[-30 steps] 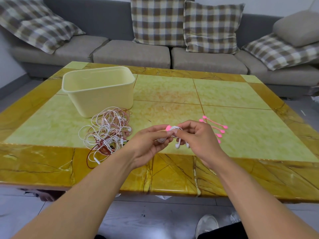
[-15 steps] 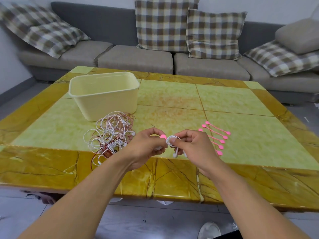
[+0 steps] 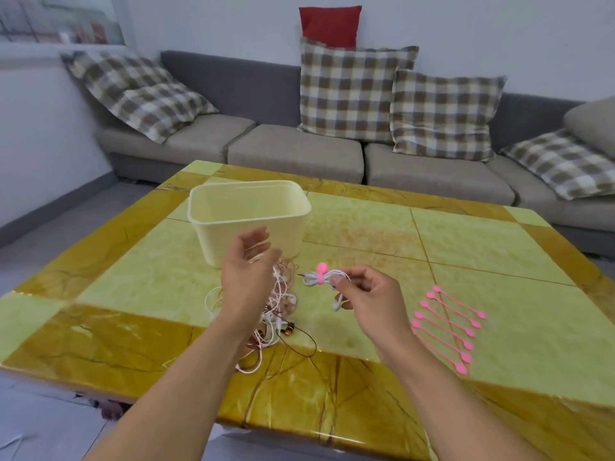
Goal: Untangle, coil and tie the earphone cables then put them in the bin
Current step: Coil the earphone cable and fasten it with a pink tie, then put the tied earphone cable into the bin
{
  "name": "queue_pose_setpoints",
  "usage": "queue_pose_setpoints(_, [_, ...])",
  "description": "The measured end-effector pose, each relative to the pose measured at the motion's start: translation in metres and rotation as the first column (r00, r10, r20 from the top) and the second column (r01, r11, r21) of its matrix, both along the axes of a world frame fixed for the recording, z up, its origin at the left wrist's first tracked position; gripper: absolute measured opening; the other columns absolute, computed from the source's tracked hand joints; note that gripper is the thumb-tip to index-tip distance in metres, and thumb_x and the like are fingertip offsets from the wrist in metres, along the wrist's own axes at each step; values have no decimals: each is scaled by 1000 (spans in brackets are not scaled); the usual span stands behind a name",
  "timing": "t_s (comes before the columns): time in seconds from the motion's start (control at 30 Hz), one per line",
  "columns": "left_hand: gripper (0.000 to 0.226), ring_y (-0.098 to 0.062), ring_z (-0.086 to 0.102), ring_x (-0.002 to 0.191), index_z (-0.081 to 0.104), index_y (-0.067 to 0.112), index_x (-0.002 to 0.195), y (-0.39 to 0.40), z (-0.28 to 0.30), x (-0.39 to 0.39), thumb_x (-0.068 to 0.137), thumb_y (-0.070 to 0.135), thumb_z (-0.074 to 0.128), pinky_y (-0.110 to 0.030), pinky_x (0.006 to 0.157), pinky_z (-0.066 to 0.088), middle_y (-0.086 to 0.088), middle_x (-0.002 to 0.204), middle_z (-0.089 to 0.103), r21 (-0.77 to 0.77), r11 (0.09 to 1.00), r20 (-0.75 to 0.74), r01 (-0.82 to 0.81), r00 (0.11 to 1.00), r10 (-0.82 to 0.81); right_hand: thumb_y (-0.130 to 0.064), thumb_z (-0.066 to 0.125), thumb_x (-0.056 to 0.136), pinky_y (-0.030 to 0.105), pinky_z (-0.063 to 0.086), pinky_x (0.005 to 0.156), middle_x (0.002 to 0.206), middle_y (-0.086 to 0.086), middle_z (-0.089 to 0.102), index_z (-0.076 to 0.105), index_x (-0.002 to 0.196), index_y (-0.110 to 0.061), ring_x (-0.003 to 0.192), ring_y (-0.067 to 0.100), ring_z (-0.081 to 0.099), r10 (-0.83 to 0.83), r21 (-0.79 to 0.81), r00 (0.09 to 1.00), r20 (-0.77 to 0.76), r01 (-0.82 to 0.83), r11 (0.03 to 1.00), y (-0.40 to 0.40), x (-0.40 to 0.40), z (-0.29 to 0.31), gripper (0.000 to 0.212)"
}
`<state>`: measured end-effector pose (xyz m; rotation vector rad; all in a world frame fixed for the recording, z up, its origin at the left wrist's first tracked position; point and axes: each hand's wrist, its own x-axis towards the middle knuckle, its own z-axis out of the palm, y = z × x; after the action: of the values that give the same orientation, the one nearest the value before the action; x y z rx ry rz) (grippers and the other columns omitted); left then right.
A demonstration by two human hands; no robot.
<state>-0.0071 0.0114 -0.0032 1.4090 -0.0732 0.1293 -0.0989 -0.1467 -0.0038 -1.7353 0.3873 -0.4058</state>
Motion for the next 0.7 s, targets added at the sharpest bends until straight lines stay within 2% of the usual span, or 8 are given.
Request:
queue_pose_setpoints(0.13, [53, -12, 48, 130, 48, 28, 138, 34, -5, 46, 91, 25, 73, -33, 107, 43, 6, 139, 50, 33, 921, 14, -388, 922, 388, -30, 77, 90, 43, 57, 84, 82, -1, 77, 74, 95, -27, 80, 21, 73, 80, -56, 997, 14, -79, 995, 20, 56, 26, 6])
queue_pose_setpoints(0.23, [72, -20, 32, 146, 31, 26, 153, 56, 3, 89, 93, 37, 69, -44, 118, 32, 1, 158, 33, 104, 889, -105, -446, 884, 455, -28, 75, 92, 35, 57, 75, 88, -5, 75, 73, 94, -27, 73, 8, 71, 116, -151, 993, 25, -111, 982, 28, 99, 46, 3])
queue_pose_setpoints(0.3, [70, -28, 43, 138, 34, 16, 155, 67, 10, 116, 95, 34, 65, -43, 110, 41, -5, 153, 43, 184, 929, -236, -322, 903, 360, -27, 74, 92, 32, 52, 67, 90, -3, 75, 72, 94, -26, 64, 4, 68, 116, -192, 993, 27, -108, 975, 27, 119, 53, 3])
queue_pose_setpoints(0.37, [45, -27, 60, 95, 52, 6, 140, 69, 16, 128, 97, 17, 58, -35, 78, 51, -8, 111, 63, 268, 953, -325, -142, 918, 229, -27, 75, 91, 25, 48, 61, 88, -4, 74, 73, 92, -25, 65, 5, 67, 104, -231, 994, 18, -97, 968, 26, 138, 56, 4])
queue_pose_setpoints(0.43, [34, -20, 53, 72, 59, 2, 127, 65, 15, 128, 95, 3, 47, -30, 60, 44, -5, 88, 58, 321, 942, -311, -99, 928, 203, -27, 77, 90, 18, 42, 56, 86, -7, 74, 72, 87, -26, 68, 5, 66, 90, -290, 996, 11, -83, 954, 22, 152, 58, 6])
queue_pose_setpoints(0.5, [39, -20, 54, 72, 58, 6, 126, 57, 9, 121, 93, -4, 41, -29, 53, 41, -8, 92, 60, 335, 935, -251, -119, 945, 210, -25, 78, 89, 18, 43, 56, 85, -6, 74, 70, 82, -28, 70, 9, 68, 92, -327, 996, 17, -81, 942, 17, 164, 59, 11])
queue_pose_setpoints(0.6, [54, -29, 61, 82, 52, 15, 134, 38, -3, 103, 89, -8, 36, -29, 53, 44, -8, 107, 64, 379, 922, -186, -82, 969, 162, -21, 79, 88, 31, 55, 63, 83, 1, 75, 69, 81, -25, 72, 18, 72, 113, -348, 994, 0, -106, 931, 10, 179, 59, 12])
queue_pose_setpoints(0.7, [57, -27, 64, 82, 46, 23, 136, 24, -14, 88, 89, -6, 35, -30, 52, 48, -1, 104, 62, 466, 885, -132, -7, 988, 77, -18, 81, 86, 36, 61, 70, 82, 1, 73, 68, 79, -21, 74, 21, 74, 124, -372, 979, -162, -177, 911, 6, 191, 50, 15])
